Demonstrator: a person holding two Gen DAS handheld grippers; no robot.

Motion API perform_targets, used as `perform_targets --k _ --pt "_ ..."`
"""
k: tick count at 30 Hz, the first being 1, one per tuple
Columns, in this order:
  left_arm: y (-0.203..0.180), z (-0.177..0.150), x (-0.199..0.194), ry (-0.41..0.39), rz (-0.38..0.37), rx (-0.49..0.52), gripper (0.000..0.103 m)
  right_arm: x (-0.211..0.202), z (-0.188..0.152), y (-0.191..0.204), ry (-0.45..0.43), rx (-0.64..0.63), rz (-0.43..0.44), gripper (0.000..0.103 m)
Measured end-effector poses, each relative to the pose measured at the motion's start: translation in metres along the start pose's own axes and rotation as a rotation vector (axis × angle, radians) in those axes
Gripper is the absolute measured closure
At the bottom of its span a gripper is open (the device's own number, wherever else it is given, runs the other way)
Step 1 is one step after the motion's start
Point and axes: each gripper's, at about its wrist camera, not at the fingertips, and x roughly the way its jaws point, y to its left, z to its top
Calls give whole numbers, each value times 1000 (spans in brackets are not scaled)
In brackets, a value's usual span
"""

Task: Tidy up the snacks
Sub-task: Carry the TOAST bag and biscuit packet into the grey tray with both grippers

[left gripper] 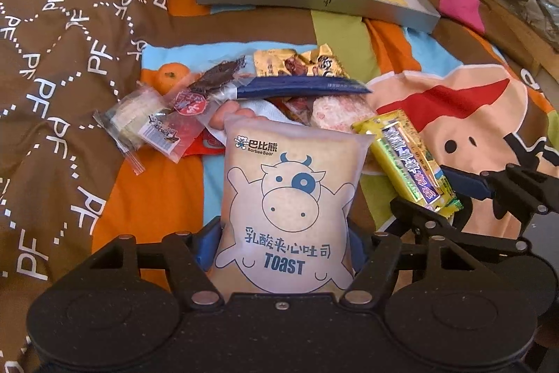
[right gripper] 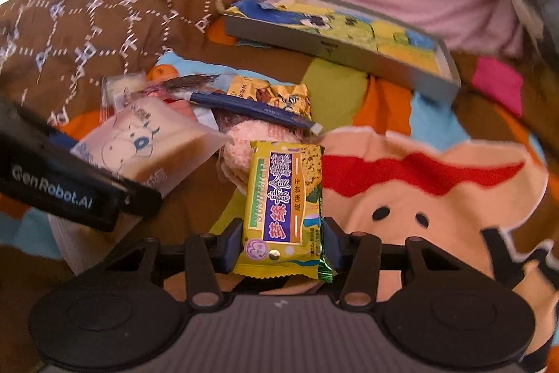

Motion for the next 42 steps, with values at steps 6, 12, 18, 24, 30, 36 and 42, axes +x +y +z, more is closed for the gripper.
perform_targets --k 6,12,18,24,30,36,42 --pt "-2 -7 -11 -43 -11 -24 33 -7 -1 15 -56 -145 -81 51" --pt "-3 -6 -25 -80 -6 -37 33 -16 -1 16 -86 -198 -129 51" --pt "0 -6 -39 -104 12 -39 33 -29 -4 17 -130 -251 -182 51" --pt "0 -2 -46 -120 25 -40 33 -27 -6 14 -118 -244 -186 51" --pt "3 5 -49 -142 28 -69 33 -26 -10 20 -174 -358 -275 51" --pt "8 17 -51 -183 64 -104 33 -26 -13 24 -246 -443 -349 51" --pt "21 47 -53 -219 95 -130 33 -25 -10 22 -308 -491 -403 51"
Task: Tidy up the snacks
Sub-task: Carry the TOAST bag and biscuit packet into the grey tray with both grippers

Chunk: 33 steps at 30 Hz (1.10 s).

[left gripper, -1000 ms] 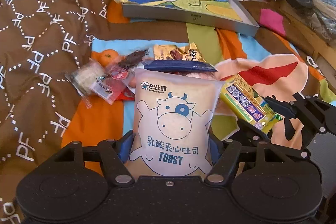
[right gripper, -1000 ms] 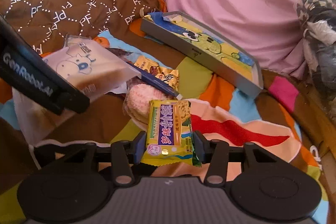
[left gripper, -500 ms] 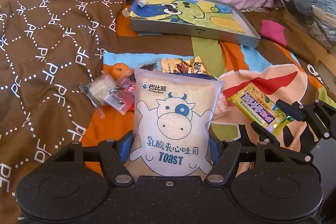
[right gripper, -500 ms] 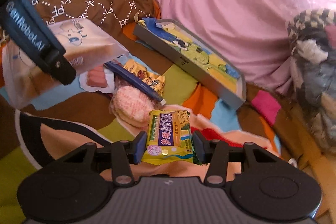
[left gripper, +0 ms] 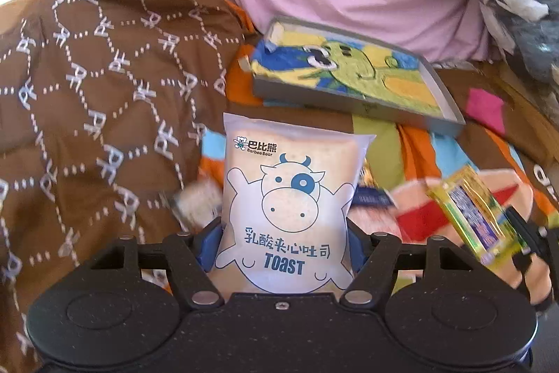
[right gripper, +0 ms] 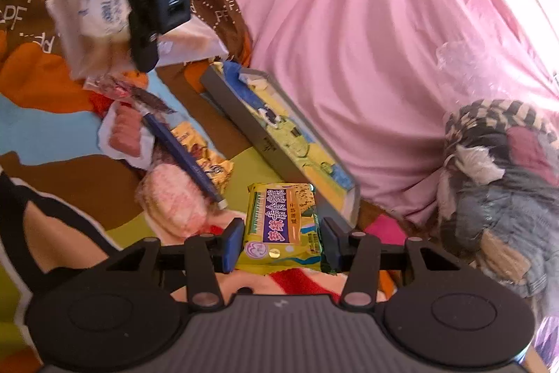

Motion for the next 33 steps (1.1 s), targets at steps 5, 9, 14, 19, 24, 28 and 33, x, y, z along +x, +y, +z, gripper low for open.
perform_targets --k 5,9,14,19,24,28,33 --pt "1 30 5 -37 5 39 33 7 4 0 -47 -67 -31 51" --pt "-2 52 17 -53 -16 70 33 23 8 -7 -69 -116 -57 51" --pt "-10 82 51 -100 -31 130 33 66 21 -15 -111 -216 -96 51" --pt "-15 118 91 -114 -19 112 33 122 40 -27 -138 -237 -125 51" --pt "-20 154 127 -164 -14 99 33 179 61 -30 -156 -243 -131 51" --pt "-24 174 154 -179 -12 91 33 215 72 -30 -163 -220 -113 51" --pt "-29 185 195 -172 -18 77 33 257 72 -23 -128 -242 -68 51"
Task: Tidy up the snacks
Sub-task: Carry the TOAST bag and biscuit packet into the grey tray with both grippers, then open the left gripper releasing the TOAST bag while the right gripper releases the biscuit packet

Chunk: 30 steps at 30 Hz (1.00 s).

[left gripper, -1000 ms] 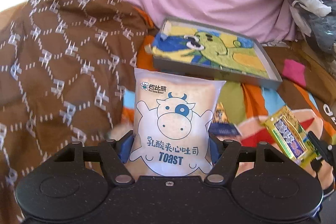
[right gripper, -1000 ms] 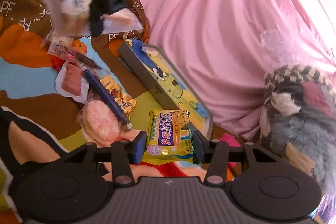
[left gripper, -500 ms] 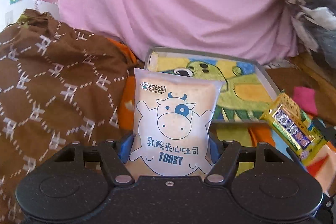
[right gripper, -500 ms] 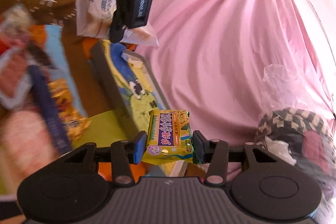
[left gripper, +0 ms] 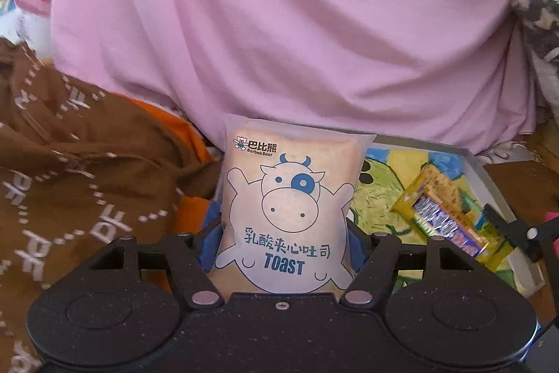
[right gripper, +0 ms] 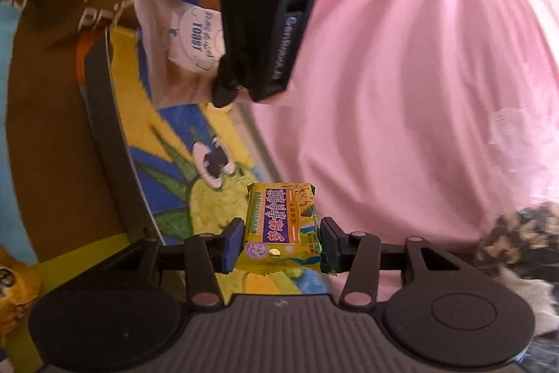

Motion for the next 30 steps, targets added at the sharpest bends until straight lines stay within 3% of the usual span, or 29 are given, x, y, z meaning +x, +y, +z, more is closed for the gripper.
perform_targets --k 5,9,12,16,19,25,30 --pt "5 -13 39 63 -11 -20 33 8 -2 -6 -10 56 38 54" --pt "6 -21 54 93 -48 -27 33 12 -7 -19 40 205 96 53" --pt "1 -28 54 83 -56 22 31 13 -12 -27 67 298 114 44" --pt "0 -29 51 78 -63 19 25 14 -21 -36 86 391 112 14" --pt "2 -26 48 79 -51 -16 17 10 -26 -40 103 419 70 4" --pt "2 -21 29 49 -42 -50 10 -10 -37 -51 140 491 46 0" --pt "-6 -25 -7 -15 -7 -64 9 -42 -47 -73 150 631 66 0"
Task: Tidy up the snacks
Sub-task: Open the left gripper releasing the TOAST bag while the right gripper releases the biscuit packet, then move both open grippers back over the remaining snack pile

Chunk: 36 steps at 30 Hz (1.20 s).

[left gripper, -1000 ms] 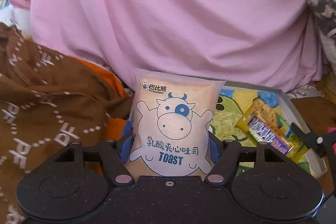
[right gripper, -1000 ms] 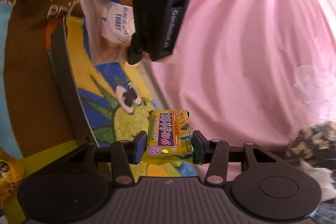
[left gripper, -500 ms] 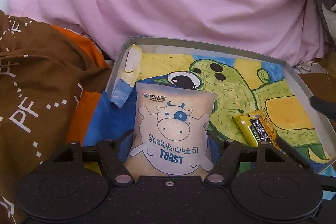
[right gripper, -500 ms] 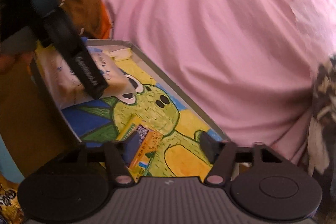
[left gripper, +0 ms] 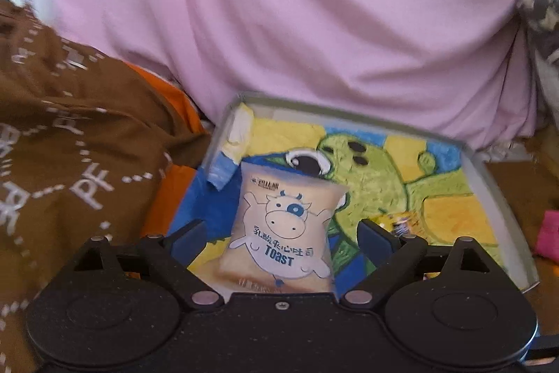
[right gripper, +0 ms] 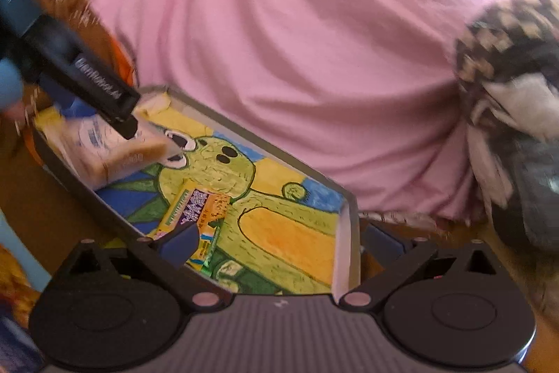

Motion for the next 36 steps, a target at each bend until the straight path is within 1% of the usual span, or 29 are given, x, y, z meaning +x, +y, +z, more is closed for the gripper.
perform_targets --k 2,8,11,15,19,23,25,30,32,36 --pt "-4 -5 -19 -30 5 -12 9 -13 0 -11 9 63 28 0" --pt "-10 -19 -75 -76 29 -9 8 -58 0 -38 -12 222 49 0" --pt "-11 -28 -104 -104 40 -4 3 -79 -2 -46 -22 271 64 0" --pt "-8 -43 -140 -135 39 -11 2 -107 -4 -47 -25 313 84 0" --pt "-6 -59 -166 -135 56 -9 2 -137 -3 -44 -29 350 115 0" --pt "-5 -74 -187 -121 81 -5 2 -164 1 -36 -45 339 151 0" --pt "-2 -82 -198 -114 92 -25 2 -175 3 -34 -53 350 160 0" --pt "7 -95 -226 -80 106 -118 2 -198 3 -28 -54 385 157 0" --pt "9 -100 -235 -72 110 -128 2 -207 2 -26 -55 395 161 0" --pt "12 -108 -248 -65 133 -115 2 -219 -3 -20 -48 408 178 0"
